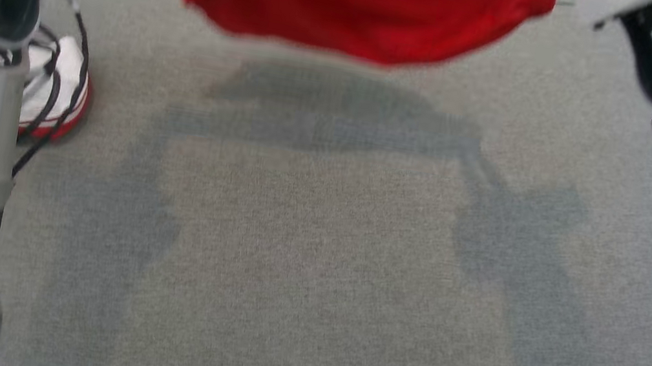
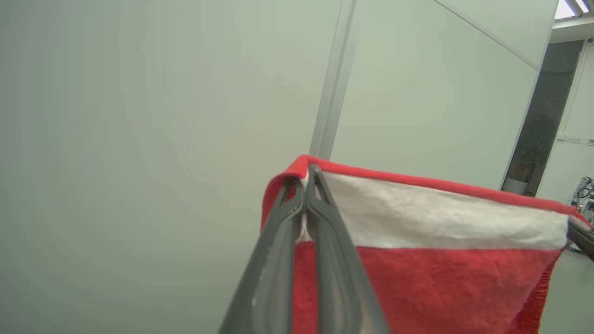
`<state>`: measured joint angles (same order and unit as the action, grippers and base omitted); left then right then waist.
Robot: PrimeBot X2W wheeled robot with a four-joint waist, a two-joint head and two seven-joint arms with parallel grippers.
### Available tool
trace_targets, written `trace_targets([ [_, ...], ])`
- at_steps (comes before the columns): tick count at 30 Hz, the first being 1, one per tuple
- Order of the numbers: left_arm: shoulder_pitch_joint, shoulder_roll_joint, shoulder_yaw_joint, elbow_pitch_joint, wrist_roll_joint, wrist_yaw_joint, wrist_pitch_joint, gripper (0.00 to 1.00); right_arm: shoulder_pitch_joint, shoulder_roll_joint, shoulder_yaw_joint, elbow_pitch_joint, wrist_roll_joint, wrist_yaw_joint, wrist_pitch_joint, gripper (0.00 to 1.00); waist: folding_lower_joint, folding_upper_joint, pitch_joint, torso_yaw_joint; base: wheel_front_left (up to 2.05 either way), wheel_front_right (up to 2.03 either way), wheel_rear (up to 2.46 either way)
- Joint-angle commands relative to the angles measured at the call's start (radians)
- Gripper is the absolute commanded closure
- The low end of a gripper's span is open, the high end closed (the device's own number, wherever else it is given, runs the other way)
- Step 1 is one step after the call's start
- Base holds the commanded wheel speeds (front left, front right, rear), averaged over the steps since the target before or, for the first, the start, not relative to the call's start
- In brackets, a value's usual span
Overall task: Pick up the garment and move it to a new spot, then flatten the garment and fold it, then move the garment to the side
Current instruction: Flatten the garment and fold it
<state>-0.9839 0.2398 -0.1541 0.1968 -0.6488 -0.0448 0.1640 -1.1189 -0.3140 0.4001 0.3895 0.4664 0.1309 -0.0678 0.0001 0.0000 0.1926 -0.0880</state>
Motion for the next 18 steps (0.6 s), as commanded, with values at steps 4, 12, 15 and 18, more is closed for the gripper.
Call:
trace_targets([
  [4, -0.101, -0.021, -0.022, 0.123, 0.029, -0.02, -0.053, 1.0, -0.101, 0.021, 0.012, 0.16, -0.024, 0.0, -0.082, 1.0, -0.0001, 0.0, 0.119, 0.039, 0.0, 0.0, 0.0],
  [12, -0.007, -0.057, -0.102, 0.305, 0.024, -0.069, -0.124, 1.0, -0.054, 0.041, 0.168, 0.371, 0.061, 0.0, -0.153, 1.0, -0.0001, 0.0, 0.167, 0.053, 0.0, 0.0, 0.0],
  [15, 0.072, -0.058, -0.133, 0.313, 0.002, -0.079, -0.153, 1.0, -0.008, 0.025, 0.25, 0.379, 0.12, 0.0, -0.167, 1.0, -0.0001, 0.0, 0.171, 0.049, 0.0, 0.0, 0.0],
  [18, 0.163, -0.045, -0.158, 0.295, -0.024, -0.084, -0.185, 1.0, 0.044, 0.003, 0.32, 0.356, 0.175, 0.0, -0.181, 1.0, -0.0001, 0.0, 0.166, 0.042, 0.0, 0.0, 0.0],
])
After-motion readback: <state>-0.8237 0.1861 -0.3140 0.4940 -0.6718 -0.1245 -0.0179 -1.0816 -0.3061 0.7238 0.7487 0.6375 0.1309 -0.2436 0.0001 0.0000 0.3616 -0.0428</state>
